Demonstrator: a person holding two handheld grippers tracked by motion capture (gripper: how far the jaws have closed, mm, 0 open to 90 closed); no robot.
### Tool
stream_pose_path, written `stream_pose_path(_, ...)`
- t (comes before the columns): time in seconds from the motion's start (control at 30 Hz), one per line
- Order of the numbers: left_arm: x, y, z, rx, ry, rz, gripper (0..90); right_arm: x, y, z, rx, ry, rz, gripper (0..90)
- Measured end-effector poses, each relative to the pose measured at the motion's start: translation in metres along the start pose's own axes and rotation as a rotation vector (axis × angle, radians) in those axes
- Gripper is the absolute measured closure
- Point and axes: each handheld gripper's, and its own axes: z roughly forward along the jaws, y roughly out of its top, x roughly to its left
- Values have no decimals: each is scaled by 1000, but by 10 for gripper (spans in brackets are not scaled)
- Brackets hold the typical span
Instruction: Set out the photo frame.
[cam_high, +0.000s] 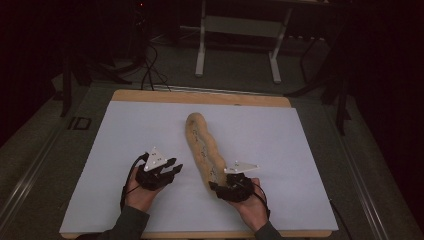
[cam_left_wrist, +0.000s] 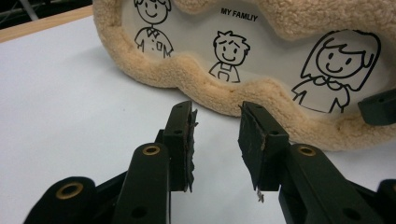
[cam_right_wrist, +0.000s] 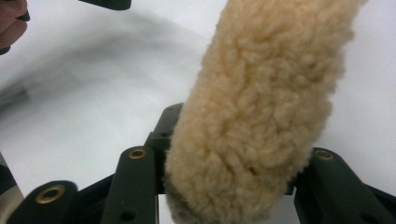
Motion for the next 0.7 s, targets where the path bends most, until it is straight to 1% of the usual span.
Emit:
stream_pose_path(0.37,5,1,-5,-11,11,-8,653,-11,-3,-8,-2,-20,-4,635)
stream_pose_path(0.47,6,1,-6,-15,14,-14,652,-12,-3,-9,0,-24,-11,643)
stream_pose_path(0.7,9,1,-8,-21,26,-16,653,-16,-3,-11,3,-17,-22,650)
